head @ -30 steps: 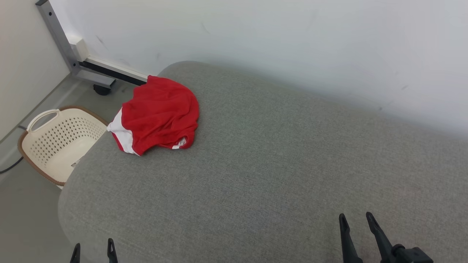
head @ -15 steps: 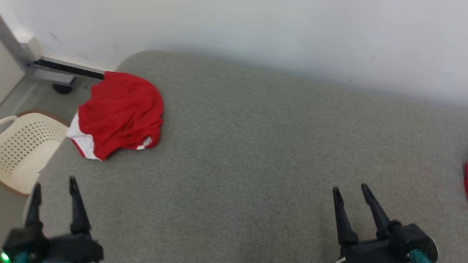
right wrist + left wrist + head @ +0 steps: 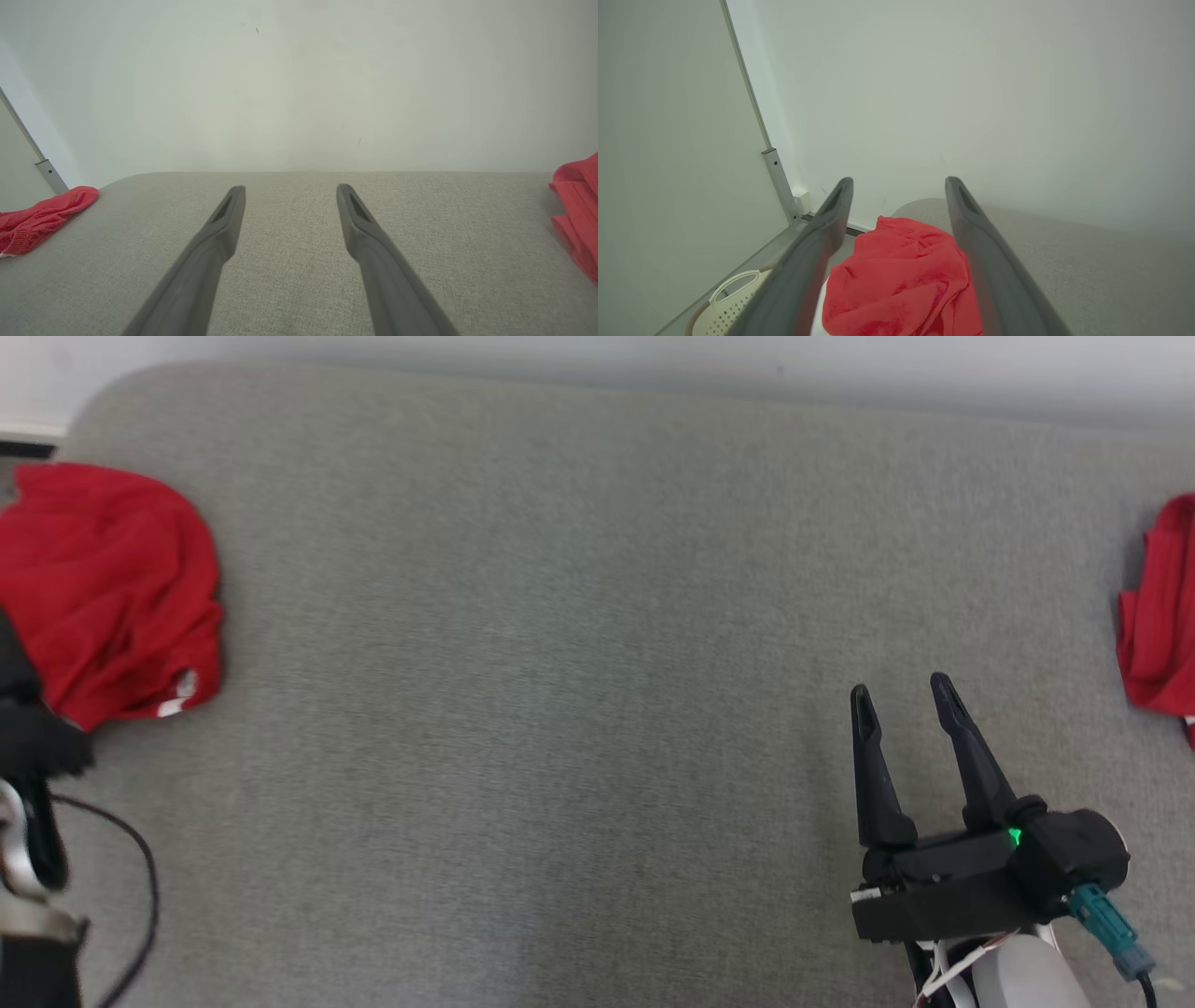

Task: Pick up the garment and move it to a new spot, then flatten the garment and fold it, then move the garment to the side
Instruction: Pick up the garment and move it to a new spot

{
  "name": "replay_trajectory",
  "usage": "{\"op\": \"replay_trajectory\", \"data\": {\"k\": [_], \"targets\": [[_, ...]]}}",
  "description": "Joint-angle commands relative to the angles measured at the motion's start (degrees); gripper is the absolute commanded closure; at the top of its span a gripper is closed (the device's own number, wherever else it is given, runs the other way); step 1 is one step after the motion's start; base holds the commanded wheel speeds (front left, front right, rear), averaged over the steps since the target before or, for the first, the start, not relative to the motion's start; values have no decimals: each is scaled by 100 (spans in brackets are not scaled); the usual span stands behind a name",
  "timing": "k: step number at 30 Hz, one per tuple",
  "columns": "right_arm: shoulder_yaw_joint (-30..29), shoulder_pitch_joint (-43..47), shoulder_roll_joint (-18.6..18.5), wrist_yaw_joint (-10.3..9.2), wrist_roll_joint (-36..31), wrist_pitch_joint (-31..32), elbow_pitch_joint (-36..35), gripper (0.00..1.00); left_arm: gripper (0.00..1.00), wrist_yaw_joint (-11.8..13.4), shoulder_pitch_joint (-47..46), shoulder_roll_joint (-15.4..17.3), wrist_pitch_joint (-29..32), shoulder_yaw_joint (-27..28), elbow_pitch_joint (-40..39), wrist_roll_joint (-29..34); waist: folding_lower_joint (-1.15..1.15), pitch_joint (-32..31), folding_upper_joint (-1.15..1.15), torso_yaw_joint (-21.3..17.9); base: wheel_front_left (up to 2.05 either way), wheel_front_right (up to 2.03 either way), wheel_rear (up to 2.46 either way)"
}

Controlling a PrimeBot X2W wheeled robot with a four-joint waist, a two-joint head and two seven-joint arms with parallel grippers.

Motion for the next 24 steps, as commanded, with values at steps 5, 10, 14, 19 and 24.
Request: {"op": "replay_trajectory", "data": {"k": [5, 10, 14, 19, 24], "targets": [[35, -304, -8, 2, -31, -2, -75, 0, 0, 2, -825, 313, 284, -59, 613, 1, -2, 906, -1, -738, 0, 0, 0], [51, -430, -52, 2, -46, -2, -156, 0, 0, 107, -1301, 508, 635, -112, 1243, 37, -2, 1058, -1, -832, 0, 0, 0], [101, -455, -68, 2, -57, -2, -205, 0, 0, 226, -1546, 686, 1003, -124, 1821, 61, -2, 1116, -1, -908, 0, 0, 0], [131, -456, -78, 2, -60, -2, -224, 0, 0, 275, -1726, 856, 1303, -145, 2354, 77, -2, 1114, -1, -957, 0, 0, 0], [179, -411, -88, 2, -71, -2, -220, 0, 0, 285, -1897, 997, 1888, -179, 2997, 10, -2, 1083, -1, -993, 0, 0, 0]]}}
